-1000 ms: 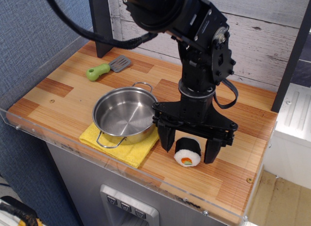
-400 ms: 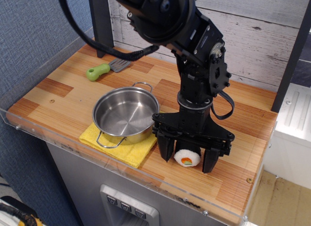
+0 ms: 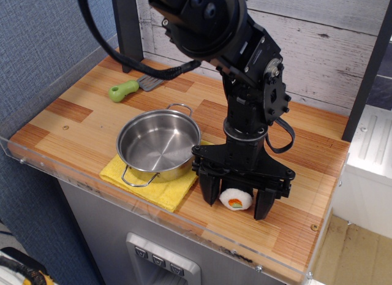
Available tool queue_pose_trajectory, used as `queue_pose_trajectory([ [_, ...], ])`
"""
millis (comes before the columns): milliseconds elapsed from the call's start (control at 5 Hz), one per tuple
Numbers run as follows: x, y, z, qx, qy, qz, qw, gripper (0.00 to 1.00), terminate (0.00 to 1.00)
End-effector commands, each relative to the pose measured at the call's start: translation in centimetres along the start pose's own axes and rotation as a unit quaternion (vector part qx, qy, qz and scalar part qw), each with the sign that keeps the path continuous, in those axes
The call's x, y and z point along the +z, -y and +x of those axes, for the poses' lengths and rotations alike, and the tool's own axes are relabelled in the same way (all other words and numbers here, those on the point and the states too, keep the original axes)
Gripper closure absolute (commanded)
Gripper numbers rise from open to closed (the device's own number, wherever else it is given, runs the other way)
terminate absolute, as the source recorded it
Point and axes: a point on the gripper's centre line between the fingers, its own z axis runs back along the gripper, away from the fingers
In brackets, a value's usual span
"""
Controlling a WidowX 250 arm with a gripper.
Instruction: Place the sushi in the pot.
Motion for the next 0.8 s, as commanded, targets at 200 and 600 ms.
queue_pose_trajectory([
  [200, 1.7, 0.9, 0.3, -0.063, 0.043, -0.024, 0.9967, 1.0, 0.0],
  [600, 7.9, 0.4, 1.4, -0.192, 0.099, -0.117, 0.9695, 1.0, 0.0],
])
